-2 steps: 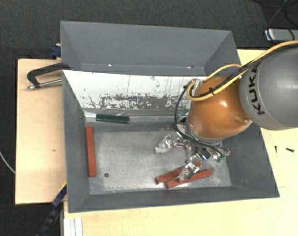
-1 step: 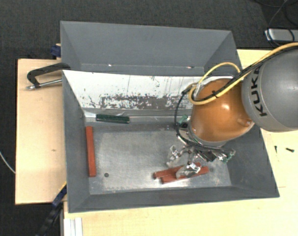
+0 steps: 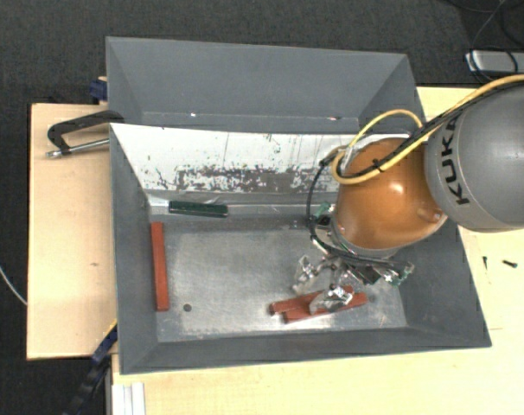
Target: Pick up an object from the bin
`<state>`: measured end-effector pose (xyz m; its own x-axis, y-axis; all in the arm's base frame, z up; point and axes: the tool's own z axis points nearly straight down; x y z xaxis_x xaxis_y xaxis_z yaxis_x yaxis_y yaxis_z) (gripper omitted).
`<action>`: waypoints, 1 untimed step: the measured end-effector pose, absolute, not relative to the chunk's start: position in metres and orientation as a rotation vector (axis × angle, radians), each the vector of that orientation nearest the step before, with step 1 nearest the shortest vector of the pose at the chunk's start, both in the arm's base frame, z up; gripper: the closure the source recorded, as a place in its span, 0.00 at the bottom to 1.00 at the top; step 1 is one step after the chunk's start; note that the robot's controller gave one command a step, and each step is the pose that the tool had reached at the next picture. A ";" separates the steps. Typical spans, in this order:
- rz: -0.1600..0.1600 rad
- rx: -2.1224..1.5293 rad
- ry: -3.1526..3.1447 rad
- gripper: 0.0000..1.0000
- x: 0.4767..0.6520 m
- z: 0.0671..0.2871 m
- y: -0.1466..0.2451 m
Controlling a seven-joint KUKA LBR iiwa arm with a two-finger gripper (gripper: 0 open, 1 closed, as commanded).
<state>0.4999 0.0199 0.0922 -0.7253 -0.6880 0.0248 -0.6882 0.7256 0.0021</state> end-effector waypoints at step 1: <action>0.001 1.177 -2.922 1.00 0.504 0.244 0.031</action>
Offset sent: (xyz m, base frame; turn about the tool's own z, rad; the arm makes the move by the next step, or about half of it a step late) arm 0.0000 0.0000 0.0000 0.0000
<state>0.5040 0.0307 0.2440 -0.7209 -0.6930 -0.0075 -0.6930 0.7210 -0.0039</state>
